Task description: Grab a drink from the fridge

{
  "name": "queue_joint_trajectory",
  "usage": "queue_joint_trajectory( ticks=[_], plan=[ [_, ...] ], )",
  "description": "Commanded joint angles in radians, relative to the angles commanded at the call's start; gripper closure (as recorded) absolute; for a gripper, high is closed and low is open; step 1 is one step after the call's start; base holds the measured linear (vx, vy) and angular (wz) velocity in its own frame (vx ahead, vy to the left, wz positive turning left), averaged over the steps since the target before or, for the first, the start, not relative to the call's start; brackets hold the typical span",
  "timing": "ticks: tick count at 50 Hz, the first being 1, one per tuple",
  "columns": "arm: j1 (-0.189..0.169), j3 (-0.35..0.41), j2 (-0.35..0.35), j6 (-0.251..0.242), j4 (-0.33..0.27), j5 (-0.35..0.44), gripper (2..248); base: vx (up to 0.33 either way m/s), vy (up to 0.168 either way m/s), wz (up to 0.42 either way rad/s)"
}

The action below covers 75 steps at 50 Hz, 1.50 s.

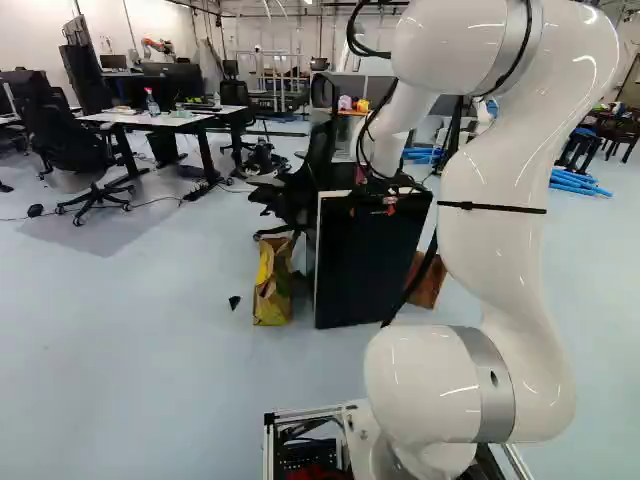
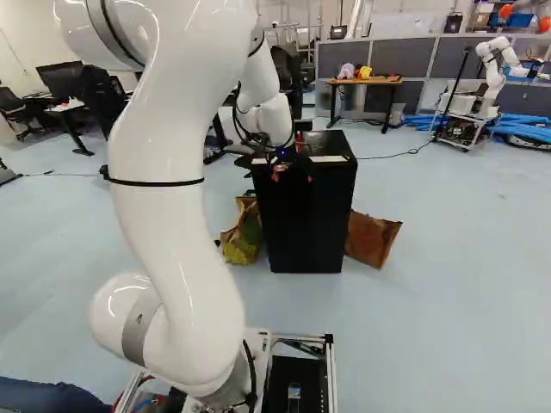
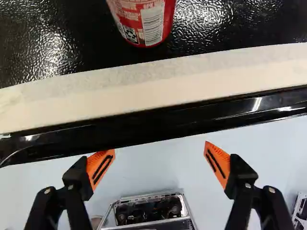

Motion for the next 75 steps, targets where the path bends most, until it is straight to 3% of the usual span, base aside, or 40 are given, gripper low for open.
queue_joint_trajectory(
  ticks=[20, 35, 52, 75],
  plan=[
    [-0.004, 0.097, 0.073, 0.0, 0.0, 0.008, 3, 0.0, 0.0, 0.0],
    [-0.007, 0.175, 0.134, 0.0, 0.0, 0.062, 3, 0.0, 0.0, 0.0],
    [-0.011, 0.263, 0.206, 0.0, 0.0, 0.184, 3, 0.0, 0.0, 0.0],
    [-0.017, 0.385, 0.312, 0.0, 0.0, 0.42, 3, 0.0, 0.0, 0.0]
  ],
)
